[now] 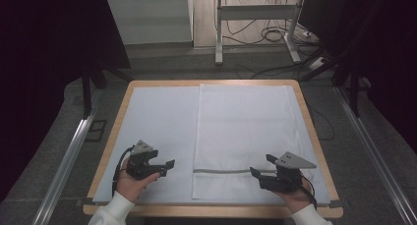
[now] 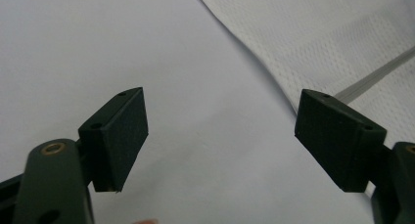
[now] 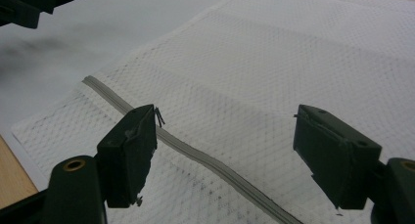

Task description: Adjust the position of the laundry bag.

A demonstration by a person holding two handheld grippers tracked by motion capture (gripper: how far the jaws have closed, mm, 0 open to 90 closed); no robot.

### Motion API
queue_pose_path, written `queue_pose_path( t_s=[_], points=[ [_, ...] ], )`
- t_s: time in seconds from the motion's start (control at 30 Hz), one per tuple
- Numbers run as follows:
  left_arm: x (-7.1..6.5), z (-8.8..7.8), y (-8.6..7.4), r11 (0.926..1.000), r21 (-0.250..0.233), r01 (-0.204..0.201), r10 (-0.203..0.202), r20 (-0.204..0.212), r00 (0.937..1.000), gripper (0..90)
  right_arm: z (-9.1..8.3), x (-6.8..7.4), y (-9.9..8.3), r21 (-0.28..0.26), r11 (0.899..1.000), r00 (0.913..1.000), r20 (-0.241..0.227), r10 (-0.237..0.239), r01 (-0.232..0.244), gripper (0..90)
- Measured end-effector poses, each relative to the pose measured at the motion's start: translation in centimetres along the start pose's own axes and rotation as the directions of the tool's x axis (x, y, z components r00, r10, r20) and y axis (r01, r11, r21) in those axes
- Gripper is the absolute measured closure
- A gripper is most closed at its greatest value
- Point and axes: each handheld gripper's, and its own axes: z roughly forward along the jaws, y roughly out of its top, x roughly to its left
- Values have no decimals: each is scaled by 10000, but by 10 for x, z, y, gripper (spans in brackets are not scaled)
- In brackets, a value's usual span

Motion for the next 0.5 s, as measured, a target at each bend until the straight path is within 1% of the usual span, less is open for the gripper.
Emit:
queue_pose_path(
  t_s=[0.07,0.1,0.17,0.3,0.33,0.37,0.5],
  points=[
    [-1,0,0,9999,-102,-78,77,-94,9999,187,-2,0,-1,-39,10000,9999,109,-63,63,234],
    [-1,0,-1,9998,-130,-151,149,-155,9998,180,-3,0,-1,-125,9999,9999,98,-85,86,232],
    [-1,1,-1,9998,-102,-181,180,-145,9997,183,-3,1,0,-218,9998,10000,79,-27,28,229],
    [0,0,4,10000,-54,39,-39,8,10000,203,-1,1,1,-234,9997,10000,-1,80,-80,229],
    [0,0,5,10000,-33,33,-33,12,10000,203,-1,1,1,-234,9997,10000,-1,80,-80,229],
    [-1,0,8,10000,-51,62,-62,23,10000,213,-1,0,1,-209,9997,9999,-34,160,-160,229],
    [-7,0,12,9999,-77,104,-103,128,9999,226,-2,0,0,-191,9997,9999,43,134,-134,230]
  ],
)
